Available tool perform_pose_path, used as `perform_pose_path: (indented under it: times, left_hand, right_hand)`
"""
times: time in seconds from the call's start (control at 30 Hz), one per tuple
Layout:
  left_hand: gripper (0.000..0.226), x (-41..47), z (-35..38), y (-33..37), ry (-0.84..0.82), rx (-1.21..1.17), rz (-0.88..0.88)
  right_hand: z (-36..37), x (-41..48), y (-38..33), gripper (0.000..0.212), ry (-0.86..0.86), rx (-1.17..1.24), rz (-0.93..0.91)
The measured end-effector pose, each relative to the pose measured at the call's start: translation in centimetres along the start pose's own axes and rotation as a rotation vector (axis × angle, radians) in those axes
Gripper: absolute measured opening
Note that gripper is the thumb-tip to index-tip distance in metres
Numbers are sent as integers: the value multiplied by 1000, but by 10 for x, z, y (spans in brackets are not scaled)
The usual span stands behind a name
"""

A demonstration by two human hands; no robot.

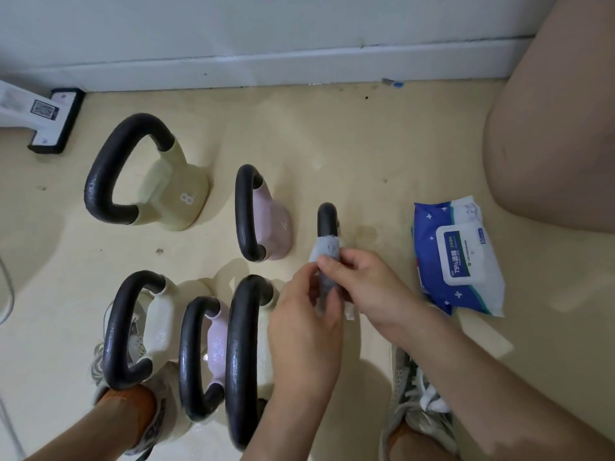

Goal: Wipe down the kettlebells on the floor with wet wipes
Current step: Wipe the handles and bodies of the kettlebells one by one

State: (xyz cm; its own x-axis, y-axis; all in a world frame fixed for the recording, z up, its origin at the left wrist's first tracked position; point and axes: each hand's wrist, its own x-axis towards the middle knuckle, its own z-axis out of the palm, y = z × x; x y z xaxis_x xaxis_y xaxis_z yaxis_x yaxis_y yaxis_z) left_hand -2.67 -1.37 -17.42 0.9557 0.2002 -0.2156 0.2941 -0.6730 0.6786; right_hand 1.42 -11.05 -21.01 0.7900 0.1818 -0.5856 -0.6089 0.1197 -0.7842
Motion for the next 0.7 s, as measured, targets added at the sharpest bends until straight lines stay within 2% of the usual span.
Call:
perform_pose_path:
  times: [0.1, 0.17, 0.23, 0.33, 0.4, 0.47, 0.53, 0.6, 0.7]
  left_hand:
    - [23, 5, 11, -1, 0, -77, -30]
    - [15, 13, 23, 0, 7, -100, -38]
    - [6, 19, 34, 7, 4, -75, -56]
    - [12, 31, 44, 16, -22, -71, -117]
    - [15, 42, 41, 16, -81, -241, -198]
    - [19, 53, 34, 13, -184, -456, -314]
    - [26, 64, 29, 9, -340, -570, -431]
    - [26, 76, 24, 4, -540, -632, -525]
    - [23, 92, 14, 1, -790, -639, -578]
  right_hand:
    - [5, 5, 2, 24, -7, -34, -19]
    - [0, 4, -2, 28, -48, -53, -6]
    - [-10, 2, -6, 32, -15, -89, -34]
    - [-26, -1, -1, 25, 51, -81, -71]
    - [-34, -2, 6, 21, 33, -88, -61]
    - [-40, -1, 7, 21, -6, -33, -46]
    - [-45, 1, 7, 22, -68, -57, -32]
    - [-48, 3, 6, 24, -163, -139, -39]
    - [-51, 7, 10, 28, -233, -116, -37]
